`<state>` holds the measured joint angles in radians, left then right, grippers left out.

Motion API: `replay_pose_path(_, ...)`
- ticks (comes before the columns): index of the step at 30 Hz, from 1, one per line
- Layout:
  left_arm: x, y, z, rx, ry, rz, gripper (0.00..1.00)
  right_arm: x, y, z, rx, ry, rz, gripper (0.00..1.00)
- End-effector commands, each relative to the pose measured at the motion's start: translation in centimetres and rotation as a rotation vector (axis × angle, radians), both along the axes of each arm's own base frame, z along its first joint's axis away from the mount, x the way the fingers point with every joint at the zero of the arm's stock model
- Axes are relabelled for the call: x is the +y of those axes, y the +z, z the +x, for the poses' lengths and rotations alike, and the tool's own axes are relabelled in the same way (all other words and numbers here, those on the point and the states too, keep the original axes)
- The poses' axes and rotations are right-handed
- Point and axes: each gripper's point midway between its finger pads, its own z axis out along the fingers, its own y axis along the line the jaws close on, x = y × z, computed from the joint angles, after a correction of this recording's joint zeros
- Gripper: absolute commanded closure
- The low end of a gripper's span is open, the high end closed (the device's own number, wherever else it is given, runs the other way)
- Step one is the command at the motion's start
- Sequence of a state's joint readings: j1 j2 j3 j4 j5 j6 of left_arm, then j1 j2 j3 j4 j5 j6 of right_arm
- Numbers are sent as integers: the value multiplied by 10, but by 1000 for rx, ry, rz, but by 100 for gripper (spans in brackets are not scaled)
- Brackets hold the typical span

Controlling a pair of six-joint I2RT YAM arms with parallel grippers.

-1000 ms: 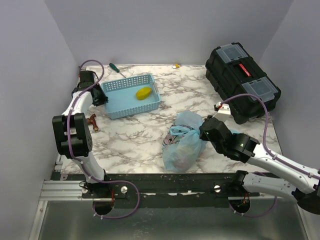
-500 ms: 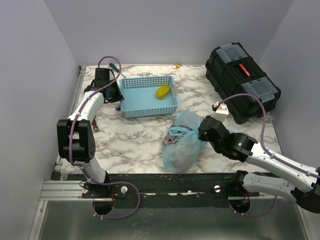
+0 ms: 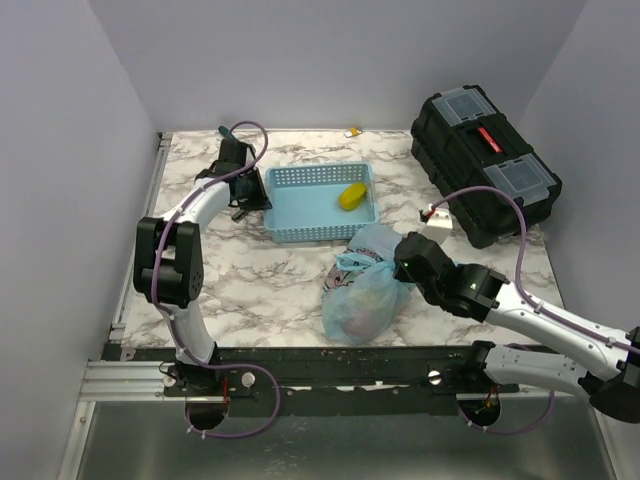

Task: Take the fake fruits out of the plastic bag
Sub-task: Place the bin at the center of the board.

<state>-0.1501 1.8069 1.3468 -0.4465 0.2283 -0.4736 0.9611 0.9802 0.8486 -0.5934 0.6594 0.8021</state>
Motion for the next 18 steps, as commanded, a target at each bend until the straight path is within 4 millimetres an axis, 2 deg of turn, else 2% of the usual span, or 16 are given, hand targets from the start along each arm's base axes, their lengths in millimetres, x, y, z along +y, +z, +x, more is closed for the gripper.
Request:
replay_pose_path(1,-13,13,24,-26,2,-56,99,10,14,3,-14,10,38,99)
replay_pose_path(3,-11,12,29,-8,3,-38,95,15,15,3,-10,28,51,99)
replay_pose_path(5,-7,13,29,17,16,-15,84,23,15,1,-5,65,68,99)
replay_pose_path(8,-5,29,21,1,29,-17,48,29,14,0,6,94,78,99)
replay_pose_path(12,-6,70,-3,-63,50,-76,25,39,11,-3,23,136,99,99)
replay_pose_path(13,-9,79,-12,-77,40,-105,21,42,10,-4,28,151,107,99)
replay_pose_path(15,-21,100,-36,-111,-16,-186,21,48,9,-7,38,180,123,99)
replay_pose_path(18,-51,122,-89,-149,-167,-353,21,57,7,-10,56,215,145,99)
